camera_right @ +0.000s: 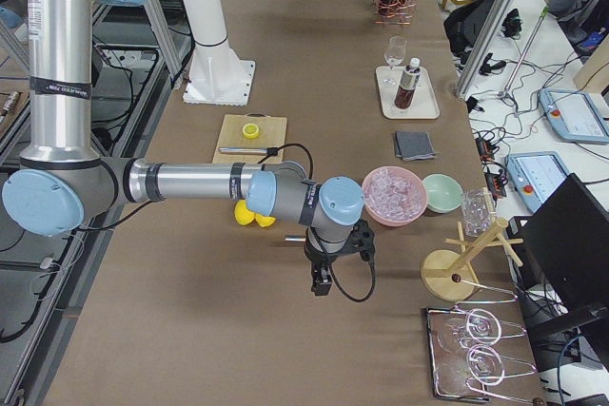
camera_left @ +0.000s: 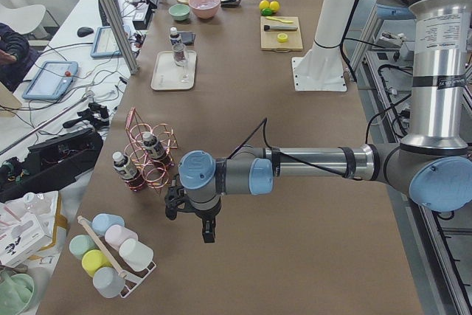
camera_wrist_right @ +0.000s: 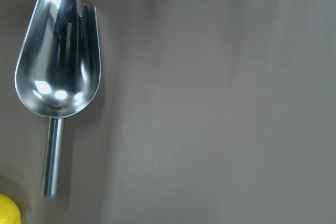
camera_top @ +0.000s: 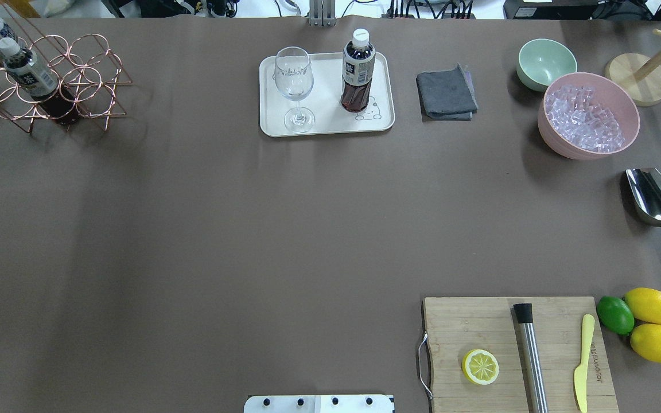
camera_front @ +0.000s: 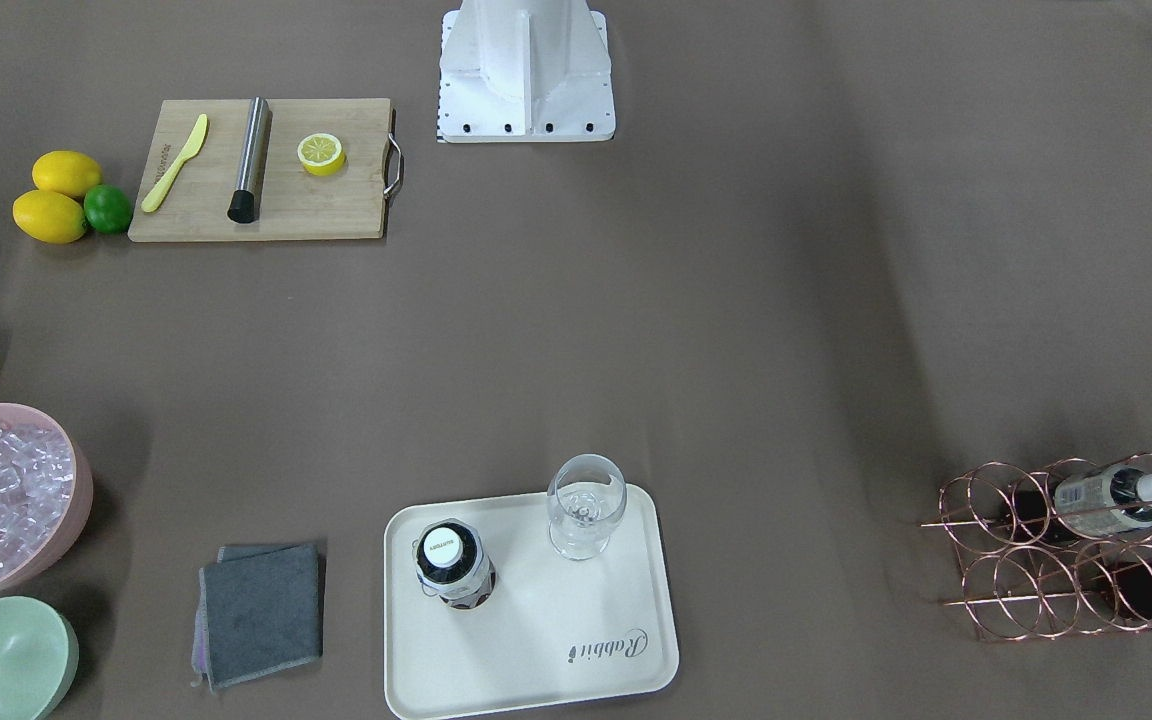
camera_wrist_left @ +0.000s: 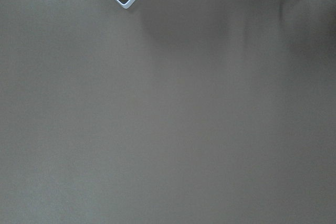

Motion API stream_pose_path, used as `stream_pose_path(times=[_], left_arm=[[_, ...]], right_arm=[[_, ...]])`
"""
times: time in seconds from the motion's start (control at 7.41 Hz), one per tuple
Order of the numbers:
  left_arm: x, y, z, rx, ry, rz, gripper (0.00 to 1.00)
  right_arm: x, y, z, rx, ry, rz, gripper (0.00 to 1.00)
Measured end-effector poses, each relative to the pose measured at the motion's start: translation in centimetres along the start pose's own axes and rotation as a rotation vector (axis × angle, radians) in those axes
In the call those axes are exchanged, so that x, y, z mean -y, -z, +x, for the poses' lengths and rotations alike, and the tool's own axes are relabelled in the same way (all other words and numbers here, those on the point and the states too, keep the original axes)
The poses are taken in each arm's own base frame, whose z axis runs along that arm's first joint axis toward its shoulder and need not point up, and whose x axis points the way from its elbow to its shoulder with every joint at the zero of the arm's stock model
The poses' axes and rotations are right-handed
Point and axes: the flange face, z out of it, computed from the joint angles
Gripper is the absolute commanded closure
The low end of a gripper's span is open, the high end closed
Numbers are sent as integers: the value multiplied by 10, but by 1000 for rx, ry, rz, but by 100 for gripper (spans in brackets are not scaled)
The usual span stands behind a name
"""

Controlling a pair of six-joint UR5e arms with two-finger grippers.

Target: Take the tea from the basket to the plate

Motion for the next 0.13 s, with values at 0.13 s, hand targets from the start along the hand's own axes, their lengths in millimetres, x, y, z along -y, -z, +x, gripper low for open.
stream_pose_path(times=[0.13], left_arm=[[0,1,1,0,-2,2,2]], right_arm=[[1,0,2,-16,3,-1,0]])
